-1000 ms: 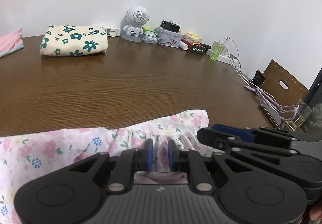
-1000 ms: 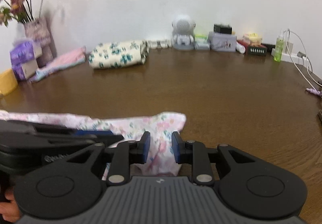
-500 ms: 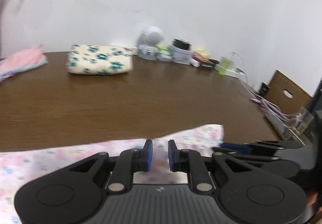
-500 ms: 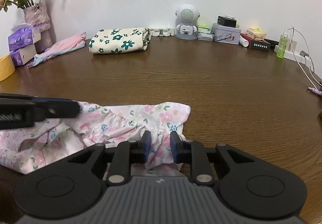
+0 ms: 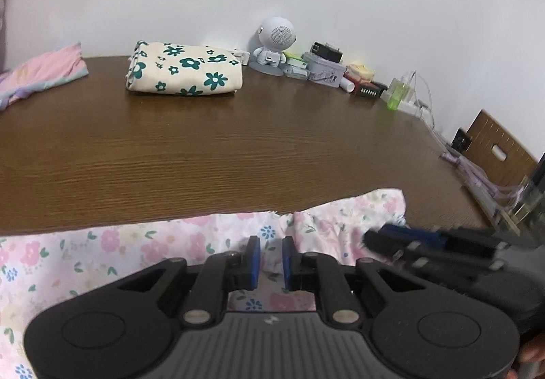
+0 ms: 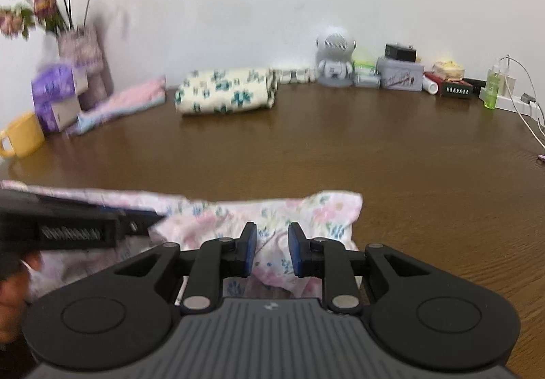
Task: Fold clothes
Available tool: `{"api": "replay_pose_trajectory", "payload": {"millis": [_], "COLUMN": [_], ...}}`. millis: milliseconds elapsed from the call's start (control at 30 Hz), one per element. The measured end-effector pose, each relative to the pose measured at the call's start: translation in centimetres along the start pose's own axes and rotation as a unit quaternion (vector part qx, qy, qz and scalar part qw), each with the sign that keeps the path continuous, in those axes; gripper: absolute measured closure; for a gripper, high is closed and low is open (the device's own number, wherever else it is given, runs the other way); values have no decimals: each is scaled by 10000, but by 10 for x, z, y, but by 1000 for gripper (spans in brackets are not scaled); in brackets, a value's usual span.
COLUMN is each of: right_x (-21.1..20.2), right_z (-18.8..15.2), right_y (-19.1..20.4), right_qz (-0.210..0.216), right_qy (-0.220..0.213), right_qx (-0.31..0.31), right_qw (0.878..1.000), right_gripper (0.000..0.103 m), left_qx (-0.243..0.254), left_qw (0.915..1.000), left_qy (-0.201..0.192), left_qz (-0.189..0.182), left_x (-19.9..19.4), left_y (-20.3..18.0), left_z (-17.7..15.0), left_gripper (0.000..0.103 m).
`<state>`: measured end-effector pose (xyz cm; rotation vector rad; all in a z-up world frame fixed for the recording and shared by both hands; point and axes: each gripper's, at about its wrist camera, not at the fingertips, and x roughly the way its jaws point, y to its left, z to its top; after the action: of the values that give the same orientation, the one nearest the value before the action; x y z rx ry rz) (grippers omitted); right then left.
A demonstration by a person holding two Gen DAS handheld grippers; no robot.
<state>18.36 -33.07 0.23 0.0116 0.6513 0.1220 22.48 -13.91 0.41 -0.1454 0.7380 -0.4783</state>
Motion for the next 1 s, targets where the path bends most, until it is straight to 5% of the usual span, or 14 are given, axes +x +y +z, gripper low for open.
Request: {"api": "replay_pose_trajectory", "payload": {"millis": [167,333,500,800,1000], "right_x": [2,-9,-15,15,15], "right_z": [-3,1,11,7,1], "right_y": [6,6,10,24,41], "right_qz": [-200,41,331,371,54], "right_qy": [134,-192,-580,102,74], "right_qx": [-133,143,450,309,-231], "right_qw": [9996,9997,9968,9988,9997], "right_gripper": [83,82,82,84,84], "left_qx": [-18,42,80,-127,-131], "left_qw": [9995,9997,9995,9996,9998], "left_qy": [-314,136,187,184,127], "left_qz": [-91,-203,-235,-178,-44], "left_x": [-8,7,9,-9,-14], "left_y": [-1,-4,-3,13,23], "left_z": [4,1,-2,2,3], "left_gripper": [91,91,91,92,92]}}
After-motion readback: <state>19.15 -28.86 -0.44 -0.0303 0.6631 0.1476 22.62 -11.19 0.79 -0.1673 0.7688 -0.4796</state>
